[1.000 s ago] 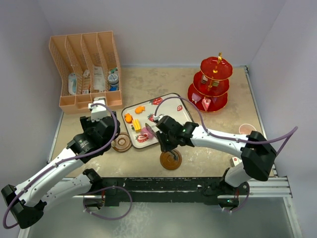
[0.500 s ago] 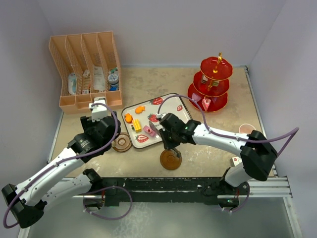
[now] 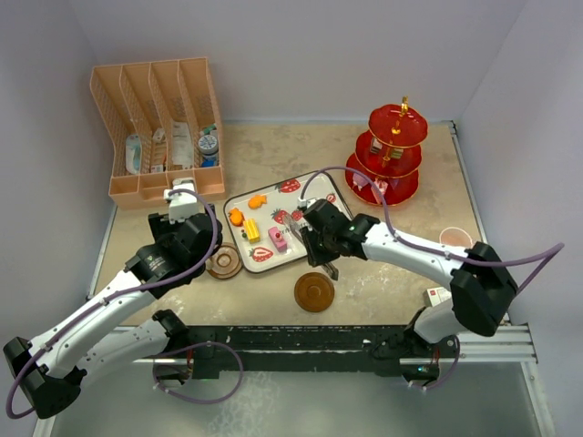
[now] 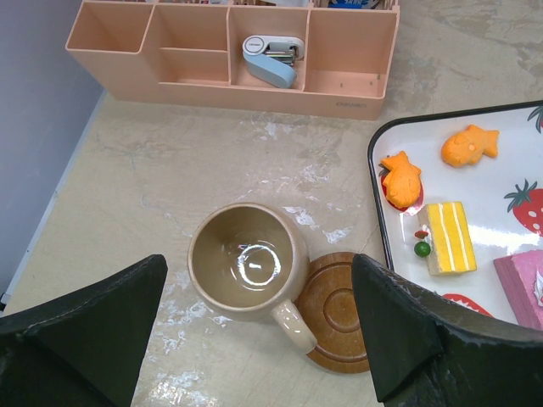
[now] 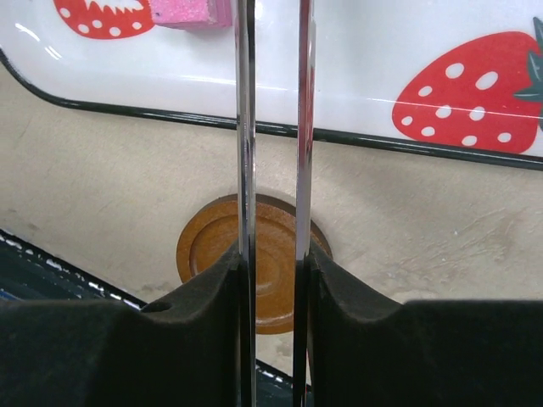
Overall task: Serve the afternoon tea
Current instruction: Pick up the desert from the tray.
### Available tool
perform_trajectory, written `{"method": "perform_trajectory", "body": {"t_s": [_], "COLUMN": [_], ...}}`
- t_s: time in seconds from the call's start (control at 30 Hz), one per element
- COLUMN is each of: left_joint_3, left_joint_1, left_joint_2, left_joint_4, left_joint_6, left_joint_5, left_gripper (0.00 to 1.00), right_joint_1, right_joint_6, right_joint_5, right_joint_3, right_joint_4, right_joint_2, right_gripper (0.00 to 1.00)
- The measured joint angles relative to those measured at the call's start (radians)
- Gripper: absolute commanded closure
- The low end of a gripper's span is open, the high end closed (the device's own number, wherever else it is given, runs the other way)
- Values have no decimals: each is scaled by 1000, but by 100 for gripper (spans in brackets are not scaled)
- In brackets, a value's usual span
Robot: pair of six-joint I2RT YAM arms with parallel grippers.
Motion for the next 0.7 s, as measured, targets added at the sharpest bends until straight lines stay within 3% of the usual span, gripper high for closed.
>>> {"method": "perform_trajectory", "body": {"t_s": [0.37,0.7], "left_joint_3": [0,0], "left_joint_1": [0,0], "left_joint_2": [0,0], "left_joint_4": [0,0], "left_joint_6": [0,0], "left_joint_5": [1,1], "left_gripper": [13,13], "right_joint_1": [14,131], "right_joint_6": [-19,0], "right_joint_5": [6,27], "right_joint_3": [2,2], "right_joint_4": [-44,-93], "right_joint_2": [-108,-101], "right_gripper": [60,60]}}
